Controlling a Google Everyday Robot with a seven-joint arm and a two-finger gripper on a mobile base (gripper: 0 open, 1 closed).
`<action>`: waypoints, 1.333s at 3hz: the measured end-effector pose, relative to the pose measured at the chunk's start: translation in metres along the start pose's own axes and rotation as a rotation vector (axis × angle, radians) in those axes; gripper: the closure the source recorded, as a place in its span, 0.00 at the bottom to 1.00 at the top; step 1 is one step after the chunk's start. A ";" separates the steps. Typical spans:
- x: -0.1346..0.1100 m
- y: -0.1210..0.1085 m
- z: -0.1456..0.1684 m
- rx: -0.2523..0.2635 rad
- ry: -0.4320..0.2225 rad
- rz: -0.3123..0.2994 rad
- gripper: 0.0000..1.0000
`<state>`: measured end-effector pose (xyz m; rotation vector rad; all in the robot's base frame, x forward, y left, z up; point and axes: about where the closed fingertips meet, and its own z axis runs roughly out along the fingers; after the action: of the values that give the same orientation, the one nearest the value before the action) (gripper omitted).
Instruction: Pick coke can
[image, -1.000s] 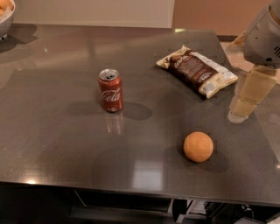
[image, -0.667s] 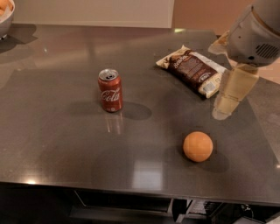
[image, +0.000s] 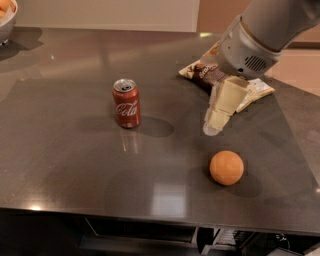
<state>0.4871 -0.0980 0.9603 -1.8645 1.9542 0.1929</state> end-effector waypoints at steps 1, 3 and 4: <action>-0.023 -0.004 0.021 -0.024 -0.047 -0.011 0.00; -0.055 -0.017 0.064 -0.050 -0.103 -0.011 0.00; -0.069 -0.032 0.085 -0.043 -0.106 0.003 0.00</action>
Offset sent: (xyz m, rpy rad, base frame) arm 0.0337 0.0794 -0.0380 0.1187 0.0495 0.0549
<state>0.5363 -0.0042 0.9176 -1.8391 1.8960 0.3303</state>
